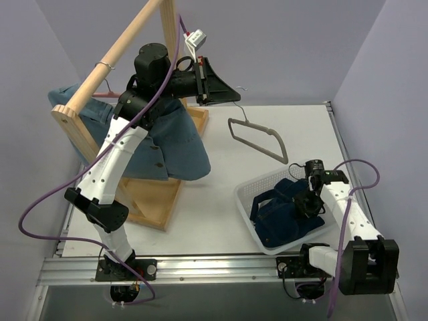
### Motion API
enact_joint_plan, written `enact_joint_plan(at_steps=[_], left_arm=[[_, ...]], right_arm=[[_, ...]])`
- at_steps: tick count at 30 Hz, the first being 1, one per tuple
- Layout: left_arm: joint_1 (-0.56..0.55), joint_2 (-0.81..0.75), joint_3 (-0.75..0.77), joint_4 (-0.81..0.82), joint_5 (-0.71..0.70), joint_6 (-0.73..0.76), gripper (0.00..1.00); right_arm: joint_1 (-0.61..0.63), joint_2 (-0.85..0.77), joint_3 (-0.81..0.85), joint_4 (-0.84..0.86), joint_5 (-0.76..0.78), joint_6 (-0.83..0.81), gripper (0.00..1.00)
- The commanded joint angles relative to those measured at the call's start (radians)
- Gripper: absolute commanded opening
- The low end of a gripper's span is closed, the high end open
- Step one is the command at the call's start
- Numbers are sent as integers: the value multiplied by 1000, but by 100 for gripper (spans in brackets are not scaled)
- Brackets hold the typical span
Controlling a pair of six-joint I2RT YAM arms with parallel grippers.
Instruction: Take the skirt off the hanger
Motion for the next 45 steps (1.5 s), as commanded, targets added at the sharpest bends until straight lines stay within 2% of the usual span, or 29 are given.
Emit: enact_joint_plan(at_steps=[1, 6, 7, 8, 9, 10, 11, 17, 20, 28, 34, 37, 39, 41, 45], left_arm=[[-3, -37, 6, -9, -22, 21, 2], [-7, -30, 6, -12, -34, 26, 2], [-9, -27, 9, -16, -36, 26, 2], [-9, -22, 15, -21, -40, 26, 2], [-10, -15, 18, -24, -42, 26, 2], [-10, -10, 21, -33, -43, 24, 2], [-9, -4, 24, -38, -43, 20, 2], [-7, 42, 43, -71, -27, 4, 2], [-7, 79, 99, -133, 1, 7, 2], [-37, 47, -17, -154, -77, -14, 2], [-53, 42, 59, -317, -198, 98, 2], [-55, 44, 90, -408, -263, 153, 2], [-59, 50, 107, -452, -295, 162, 2], [-67, 50, 118, -476, -318, 173, 2], [-83, 59, 132, -513, -373, 181, 2]], right_arm=[[-7, 10, 17, 21, -17, -53, 0], [-6, -16, 197, -48, 72, -132, 0], [-5, -16, 233, -81, 94, -146, 8], [-7, -15, 271, -101, 108, -160, 47], [-7, -9, 308, -120, 121, -175, 70], [-7, -5, 382, -155, 131, -207, 92], [-7, -1, 416, -178, 164, -214, 100], [-7, 56, 693, -298, 263, -309, 100], [-7, 93, 843, -301, 200, -367, 100], [-7, 157, 1152, -301, -215, -543, 100], [-7, 180, 1351, -315, -414, -614, 100], [-7, 163, 1381, -275, -506, -610, 99], [-7, 150, 1369, -247, -622, -613, 97], [-7, 148, 1356, -243, -708, -619, 90], [-2, 131, 1336, -261, -779, -665, 84]])
